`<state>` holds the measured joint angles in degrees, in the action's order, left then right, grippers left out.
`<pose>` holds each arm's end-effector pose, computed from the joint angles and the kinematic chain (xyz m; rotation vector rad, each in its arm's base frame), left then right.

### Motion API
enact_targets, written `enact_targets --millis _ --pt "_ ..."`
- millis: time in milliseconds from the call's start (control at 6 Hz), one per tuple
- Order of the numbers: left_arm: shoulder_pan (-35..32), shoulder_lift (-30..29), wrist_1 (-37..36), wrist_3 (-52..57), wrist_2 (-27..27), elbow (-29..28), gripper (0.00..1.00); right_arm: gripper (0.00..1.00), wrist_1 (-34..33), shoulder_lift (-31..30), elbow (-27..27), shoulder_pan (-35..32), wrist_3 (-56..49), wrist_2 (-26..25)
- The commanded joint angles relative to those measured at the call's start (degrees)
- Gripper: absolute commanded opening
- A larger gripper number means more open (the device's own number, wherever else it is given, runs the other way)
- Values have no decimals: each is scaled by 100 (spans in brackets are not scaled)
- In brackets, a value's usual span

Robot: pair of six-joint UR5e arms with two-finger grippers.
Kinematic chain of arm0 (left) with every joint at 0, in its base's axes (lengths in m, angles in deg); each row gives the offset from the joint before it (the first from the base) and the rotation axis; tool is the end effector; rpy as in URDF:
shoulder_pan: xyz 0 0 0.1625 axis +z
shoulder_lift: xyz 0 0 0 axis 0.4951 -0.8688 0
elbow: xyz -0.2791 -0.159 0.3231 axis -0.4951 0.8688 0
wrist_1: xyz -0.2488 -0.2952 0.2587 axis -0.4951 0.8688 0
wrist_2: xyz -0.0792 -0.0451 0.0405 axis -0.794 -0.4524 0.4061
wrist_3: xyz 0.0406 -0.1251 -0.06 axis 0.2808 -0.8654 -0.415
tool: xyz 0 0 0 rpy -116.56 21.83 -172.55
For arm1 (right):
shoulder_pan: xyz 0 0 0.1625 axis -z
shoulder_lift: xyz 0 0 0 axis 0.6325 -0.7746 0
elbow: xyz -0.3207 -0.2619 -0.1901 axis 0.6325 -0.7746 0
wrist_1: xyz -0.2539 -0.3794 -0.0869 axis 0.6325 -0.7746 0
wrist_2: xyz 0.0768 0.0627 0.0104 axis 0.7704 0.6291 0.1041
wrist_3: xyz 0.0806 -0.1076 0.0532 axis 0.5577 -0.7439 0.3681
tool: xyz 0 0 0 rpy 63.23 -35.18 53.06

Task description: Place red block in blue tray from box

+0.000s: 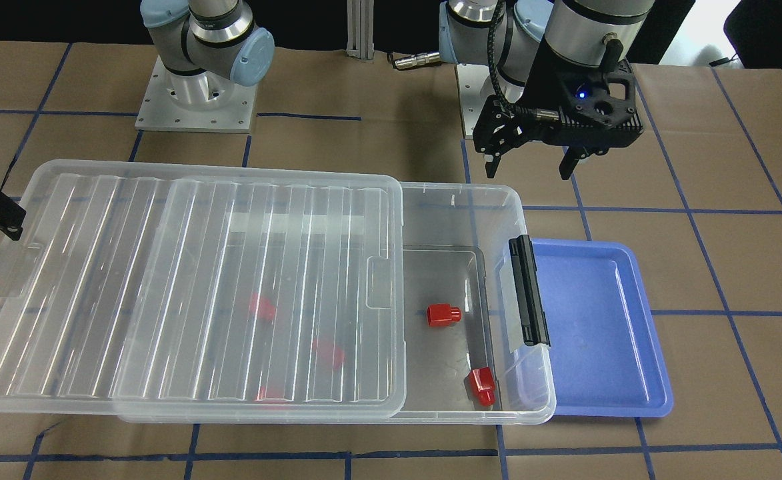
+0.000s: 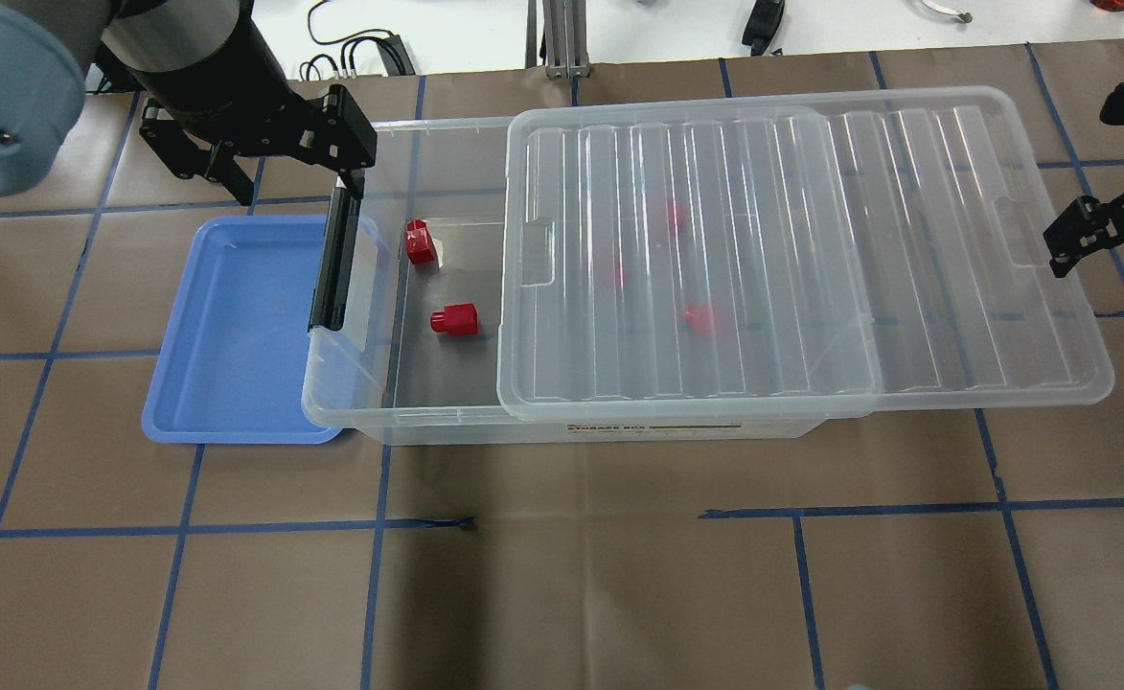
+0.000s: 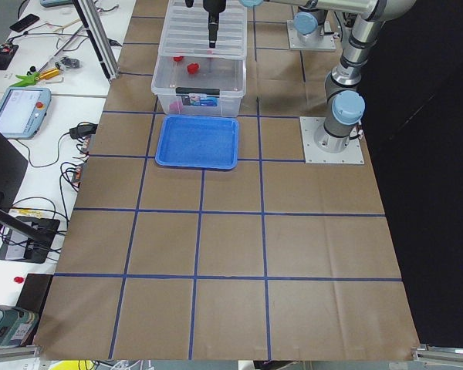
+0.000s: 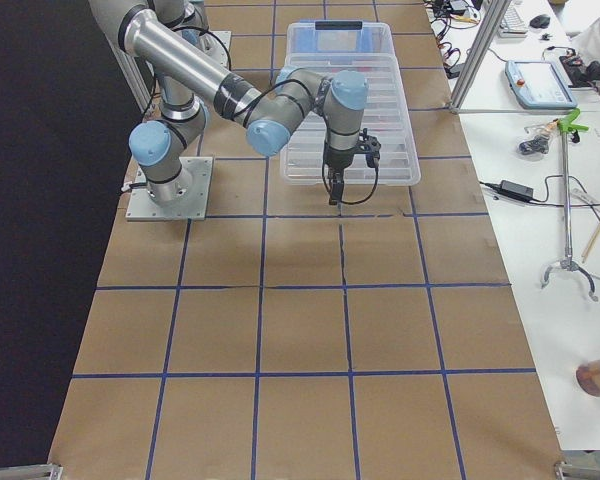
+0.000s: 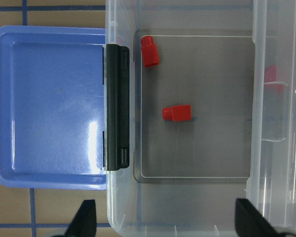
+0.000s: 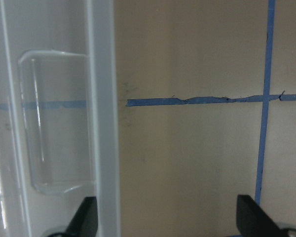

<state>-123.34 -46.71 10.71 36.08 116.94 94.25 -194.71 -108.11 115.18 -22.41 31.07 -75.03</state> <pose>-0.1695 -0.5601 0.5086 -0.0103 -3.1335 0.1191 -0.1723 -0.5642 0.3345 -0.0366 -3.0233 -0.0442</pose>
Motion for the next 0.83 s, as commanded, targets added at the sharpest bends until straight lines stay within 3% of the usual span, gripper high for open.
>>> enact_targets --millis 0,500,667 --pt "-38 -171 6 875 -19 -6 98 100 370 -266 -209 -92 401 34" --pt "-82 -173 -124 4176 -1 633 98 100 2424 -663 -1340 -1187 1918 122" --pt "-82 -164 -482 4979 -10 966 97 100 2900 -655 -1693 -1696 2656 435"
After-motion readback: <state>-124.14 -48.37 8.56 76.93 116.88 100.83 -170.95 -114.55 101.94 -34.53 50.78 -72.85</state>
